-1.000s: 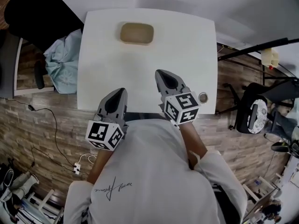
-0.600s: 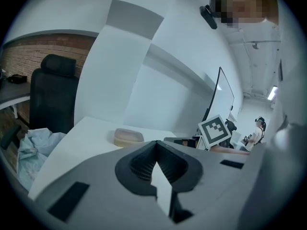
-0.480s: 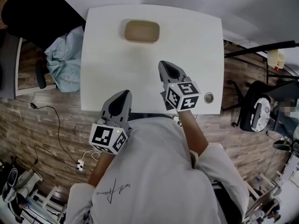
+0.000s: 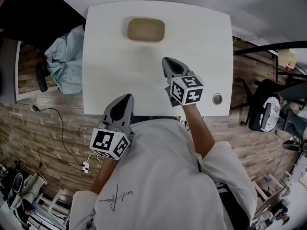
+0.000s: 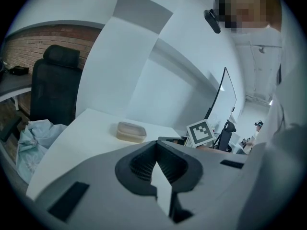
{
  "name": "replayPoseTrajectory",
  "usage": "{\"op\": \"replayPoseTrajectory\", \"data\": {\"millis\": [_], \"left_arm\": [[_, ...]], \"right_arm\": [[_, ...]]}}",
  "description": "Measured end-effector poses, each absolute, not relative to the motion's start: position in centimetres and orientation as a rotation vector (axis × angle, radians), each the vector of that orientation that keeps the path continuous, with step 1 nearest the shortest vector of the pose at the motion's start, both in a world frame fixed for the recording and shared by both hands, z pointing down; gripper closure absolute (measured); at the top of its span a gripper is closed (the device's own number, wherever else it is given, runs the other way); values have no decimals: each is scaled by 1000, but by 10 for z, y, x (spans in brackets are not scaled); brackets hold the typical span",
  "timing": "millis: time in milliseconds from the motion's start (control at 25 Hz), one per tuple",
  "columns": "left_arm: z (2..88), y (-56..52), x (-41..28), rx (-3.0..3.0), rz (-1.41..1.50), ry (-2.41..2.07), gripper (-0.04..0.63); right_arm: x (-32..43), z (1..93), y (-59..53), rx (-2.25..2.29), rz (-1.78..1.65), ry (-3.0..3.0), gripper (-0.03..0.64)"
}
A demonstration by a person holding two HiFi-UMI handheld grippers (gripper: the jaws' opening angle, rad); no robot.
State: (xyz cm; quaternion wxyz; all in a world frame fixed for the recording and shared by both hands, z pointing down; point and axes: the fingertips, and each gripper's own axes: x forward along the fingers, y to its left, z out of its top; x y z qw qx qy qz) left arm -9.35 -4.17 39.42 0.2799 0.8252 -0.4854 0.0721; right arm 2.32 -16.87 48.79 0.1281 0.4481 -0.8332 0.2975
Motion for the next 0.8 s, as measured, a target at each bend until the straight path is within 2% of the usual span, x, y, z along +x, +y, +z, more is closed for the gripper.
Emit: {"op": "replayPoseTrajectory", "data": {"millis": [320, 400, 800], "left_arm": [[403, -42, -103, 2176, 210, -1295, 589], [405, -43, -107, 2164, 208, -1298, 589], [411, -46, -118, 2138, 235, -1279, 589]], "right_arm": [[20, 508, -187, 1295, 925, -2400, 603], [19, 511, -192, 1299, 950, -2400, 577], [22, 528, -214, 1353, 1091, -2396, 554]]}}
